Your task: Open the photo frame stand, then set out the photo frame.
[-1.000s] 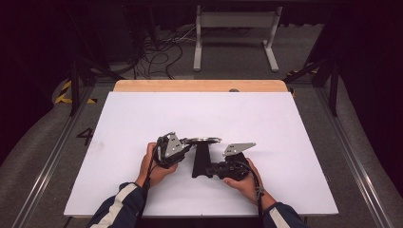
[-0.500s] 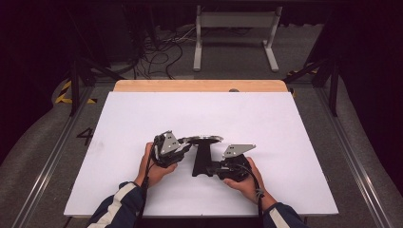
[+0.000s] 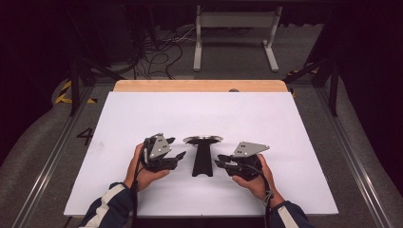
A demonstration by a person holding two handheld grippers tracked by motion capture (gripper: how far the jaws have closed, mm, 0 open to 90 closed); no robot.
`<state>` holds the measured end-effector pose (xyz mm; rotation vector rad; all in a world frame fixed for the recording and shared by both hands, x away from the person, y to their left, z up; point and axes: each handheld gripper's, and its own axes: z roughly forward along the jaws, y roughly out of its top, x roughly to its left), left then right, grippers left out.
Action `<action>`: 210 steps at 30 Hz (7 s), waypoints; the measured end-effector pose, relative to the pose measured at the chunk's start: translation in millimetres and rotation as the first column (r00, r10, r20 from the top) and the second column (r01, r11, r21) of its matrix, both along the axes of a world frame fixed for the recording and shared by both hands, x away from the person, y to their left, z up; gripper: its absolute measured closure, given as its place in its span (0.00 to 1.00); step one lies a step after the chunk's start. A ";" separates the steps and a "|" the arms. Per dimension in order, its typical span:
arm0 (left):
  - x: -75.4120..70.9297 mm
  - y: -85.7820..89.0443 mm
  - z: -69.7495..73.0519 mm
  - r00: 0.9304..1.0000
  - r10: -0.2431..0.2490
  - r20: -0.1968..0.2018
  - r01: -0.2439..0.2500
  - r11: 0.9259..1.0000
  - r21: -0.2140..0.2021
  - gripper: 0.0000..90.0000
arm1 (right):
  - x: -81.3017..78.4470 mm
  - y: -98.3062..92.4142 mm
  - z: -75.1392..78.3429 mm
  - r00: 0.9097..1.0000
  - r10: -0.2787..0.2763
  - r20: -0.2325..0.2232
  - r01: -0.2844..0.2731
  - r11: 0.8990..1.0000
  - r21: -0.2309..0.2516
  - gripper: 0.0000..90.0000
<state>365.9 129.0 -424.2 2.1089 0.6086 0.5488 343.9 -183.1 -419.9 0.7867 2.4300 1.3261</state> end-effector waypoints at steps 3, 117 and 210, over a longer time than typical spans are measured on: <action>-5.3 11.4 0.0 1.000 0.005 -0.015 -0.005 1.000 0.000 0.38 | -1.8 0.7 2.0 1.000 -0.006 0.008 0.006 1.000 0.010 0.87; 29.1 -45.7 -11.3 0.989 -0.147 0.021 0.147 0.989 0.002 0.83 | -24.8 92.0 -38.3 0.984 -0.168 0.053 0.175 0.965 -0.194 1.00; 16.9 -54.4 -20.4 0.963 -0.268 -0.001 0.268 0.963 -0.035 0.75 | 8.5 20.3 -38.6 0.975 -0.220 -0.006 0.217 0.963 -0.162 1.00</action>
